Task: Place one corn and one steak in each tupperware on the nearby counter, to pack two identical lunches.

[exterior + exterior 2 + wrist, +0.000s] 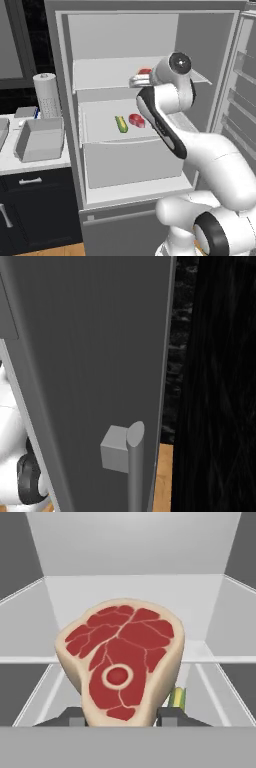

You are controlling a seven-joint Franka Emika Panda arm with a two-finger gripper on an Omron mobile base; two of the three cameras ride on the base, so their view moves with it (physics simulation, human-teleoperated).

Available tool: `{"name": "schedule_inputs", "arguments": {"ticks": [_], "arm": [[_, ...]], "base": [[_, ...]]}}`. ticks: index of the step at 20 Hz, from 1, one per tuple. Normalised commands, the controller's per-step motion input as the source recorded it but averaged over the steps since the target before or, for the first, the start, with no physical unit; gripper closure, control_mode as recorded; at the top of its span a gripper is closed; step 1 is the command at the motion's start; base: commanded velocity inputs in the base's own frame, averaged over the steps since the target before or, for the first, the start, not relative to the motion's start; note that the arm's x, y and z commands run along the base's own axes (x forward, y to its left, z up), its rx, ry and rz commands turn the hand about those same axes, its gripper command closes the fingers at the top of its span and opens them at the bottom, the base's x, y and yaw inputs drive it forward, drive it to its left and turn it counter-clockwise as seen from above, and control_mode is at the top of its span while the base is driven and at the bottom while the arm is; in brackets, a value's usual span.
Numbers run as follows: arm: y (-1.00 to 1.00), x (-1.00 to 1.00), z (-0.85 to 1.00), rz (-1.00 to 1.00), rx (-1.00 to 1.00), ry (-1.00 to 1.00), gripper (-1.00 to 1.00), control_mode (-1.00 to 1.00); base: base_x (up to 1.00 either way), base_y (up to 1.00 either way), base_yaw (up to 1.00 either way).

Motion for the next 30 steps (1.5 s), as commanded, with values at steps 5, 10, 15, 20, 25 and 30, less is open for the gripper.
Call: {"name": "schedule_inputs", "arguments": {"ticks": [5, 10, 15, 20, 25, 30], "arm": [[0.00, -1.00, 0.03, 0.00, 0.00, -0.17, 1.00, -1.00], [0.00, -1.00, 0.00, 0.00, -0.03, -0.06, 1.00, -1.00], [0.01, -0.20, 0.00, 0.00, -0.01, 0.00, 1.00, 1.00], [0.00, 0.00, 0.00, 0.00, 0.00, 0.00, 1.00, 1.00], [0.00, 0.00, 0.00, 0.00, 0.00, 0.00, 1.00, 1.00], [0.00, 0.00, 0.00, 0.00, 0.00, 0.00, 1.00, 1.00]], "base": [[0.00, 0.00, 0.00], [0.00, 0.00, 0.00], [-0.80, 0.25, 0.03], [-0.57, 0.89, 0.09], [0.01, 1.00, 0.09], [0.30, 1.00, 0.05]]}}
